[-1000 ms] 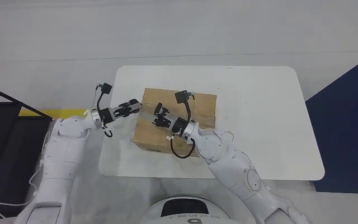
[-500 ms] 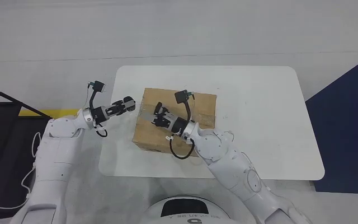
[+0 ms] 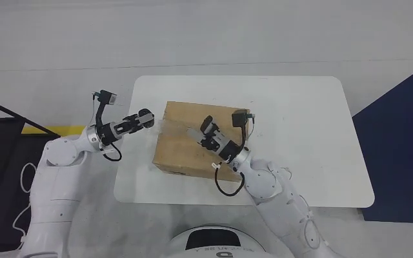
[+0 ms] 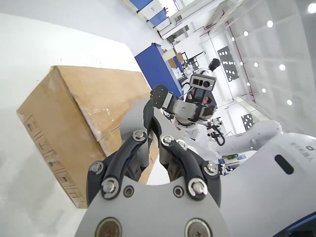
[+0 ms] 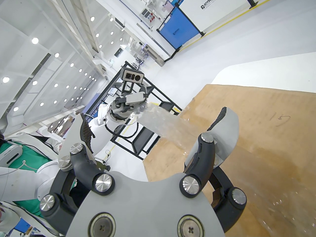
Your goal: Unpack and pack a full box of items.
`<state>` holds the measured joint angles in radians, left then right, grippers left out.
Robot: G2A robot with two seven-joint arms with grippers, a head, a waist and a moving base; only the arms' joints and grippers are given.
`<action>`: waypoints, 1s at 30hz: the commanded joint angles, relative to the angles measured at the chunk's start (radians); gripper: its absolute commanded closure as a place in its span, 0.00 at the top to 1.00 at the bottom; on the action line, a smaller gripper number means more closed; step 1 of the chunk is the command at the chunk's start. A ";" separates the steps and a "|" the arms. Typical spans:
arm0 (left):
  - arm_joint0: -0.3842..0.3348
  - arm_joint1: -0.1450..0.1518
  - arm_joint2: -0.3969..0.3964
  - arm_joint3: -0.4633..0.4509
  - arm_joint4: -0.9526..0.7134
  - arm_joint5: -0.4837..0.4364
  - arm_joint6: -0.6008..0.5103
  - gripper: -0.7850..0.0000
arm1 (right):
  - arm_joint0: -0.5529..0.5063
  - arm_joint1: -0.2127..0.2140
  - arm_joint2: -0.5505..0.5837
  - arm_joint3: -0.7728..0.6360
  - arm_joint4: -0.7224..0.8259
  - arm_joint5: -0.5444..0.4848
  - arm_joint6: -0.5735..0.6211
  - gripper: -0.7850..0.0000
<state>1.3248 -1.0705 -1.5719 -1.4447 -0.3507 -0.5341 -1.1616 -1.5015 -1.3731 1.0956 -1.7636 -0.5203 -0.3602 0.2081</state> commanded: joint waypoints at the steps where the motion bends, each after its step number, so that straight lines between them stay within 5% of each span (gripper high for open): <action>1: 0.007 0.005 -0.015 -0.009 -0.016 0.023 -0.017 0.00 | -0.018 0.004 0.012 -0.008 -0.002 -0.008 -0.005 1.00; 10: 0.008 0.014 0.002 0.013 0.017 0.085 -0.005 0.00 | -0.059 0.015 0.044 -0.025 -0.012 -0.018 -0.034 1.00; 30: 0.010 0.027 0.046 0.052 0.278 0.072 0.170 0.00 | -0.143 0.036 0.105 -0.100 -0.054 -0.005 -0.079 1.00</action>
<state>1.3380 -1.0440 -1.5341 -1.3946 -0.0994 -0.4652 -1.0053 -1.6419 -1.3374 1.1993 -1.8612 -0.5730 -0.3669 0.1296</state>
